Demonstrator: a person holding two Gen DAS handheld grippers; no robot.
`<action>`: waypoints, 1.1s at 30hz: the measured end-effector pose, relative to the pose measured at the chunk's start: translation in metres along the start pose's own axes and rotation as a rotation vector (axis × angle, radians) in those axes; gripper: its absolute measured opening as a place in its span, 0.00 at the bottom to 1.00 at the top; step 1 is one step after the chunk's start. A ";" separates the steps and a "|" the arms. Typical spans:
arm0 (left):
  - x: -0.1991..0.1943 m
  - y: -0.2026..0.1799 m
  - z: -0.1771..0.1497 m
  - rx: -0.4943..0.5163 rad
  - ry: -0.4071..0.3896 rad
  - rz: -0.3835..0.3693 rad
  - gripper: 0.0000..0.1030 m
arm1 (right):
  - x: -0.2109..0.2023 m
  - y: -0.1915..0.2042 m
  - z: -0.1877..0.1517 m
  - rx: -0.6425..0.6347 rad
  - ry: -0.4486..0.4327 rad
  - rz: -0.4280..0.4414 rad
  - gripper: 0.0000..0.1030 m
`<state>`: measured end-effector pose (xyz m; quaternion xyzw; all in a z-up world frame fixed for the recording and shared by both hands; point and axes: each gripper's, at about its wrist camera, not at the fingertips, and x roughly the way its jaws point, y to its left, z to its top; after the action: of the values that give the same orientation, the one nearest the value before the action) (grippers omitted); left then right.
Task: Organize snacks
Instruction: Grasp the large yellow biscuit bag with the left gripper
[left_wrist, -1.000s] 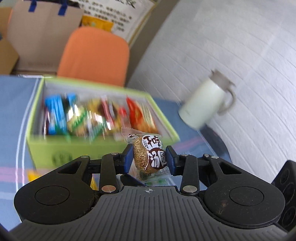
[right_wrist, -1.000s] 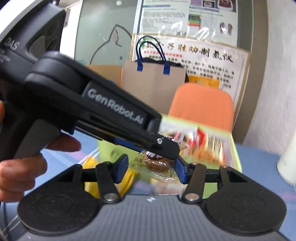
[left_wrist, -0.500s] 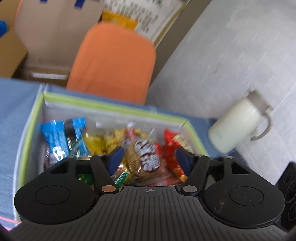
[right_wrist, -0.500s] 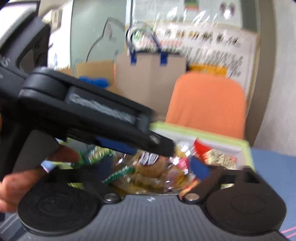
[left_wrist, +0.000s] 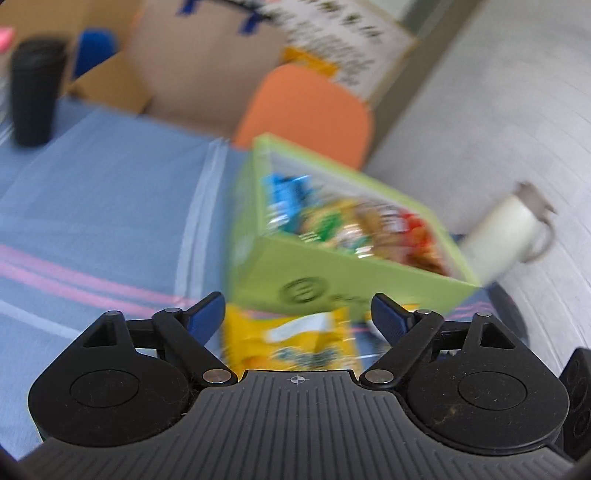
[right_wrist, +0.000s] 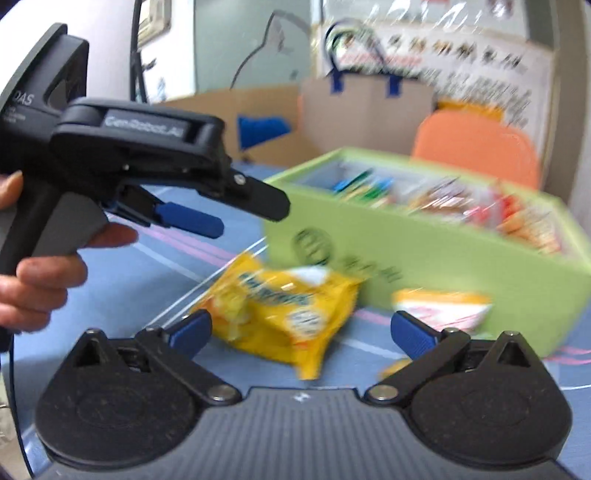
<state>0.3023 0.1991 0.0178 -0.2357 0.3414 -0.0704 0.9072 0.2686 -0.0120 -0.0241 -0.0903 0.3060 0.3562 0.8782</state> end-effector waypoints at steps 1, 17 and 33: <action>0.006 0.007 0.001 -0.020 0.012 0.003 0.62 | 0.005 0.004 -0.001 0.002 0.018 0.006 1.00; 0.004 -0.030 -0.091 -0.023 0.235 -0.226 0.34 | -0.092 0.026 -0.074 0.058 -0.011 -0.158 1.00; -0.010 -0.060 -0.070 0.158 0.211 -0.207 0.66 | -0.082 0.016 -0.069 0.103 0.007 -0.065 1.00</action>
<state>0.2506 0.1225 0.0061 -0.1889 0.4020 -0.2144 0.8699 0.1791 -0.0731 -0.0285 -0.0561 0.3241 0.3111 0.8916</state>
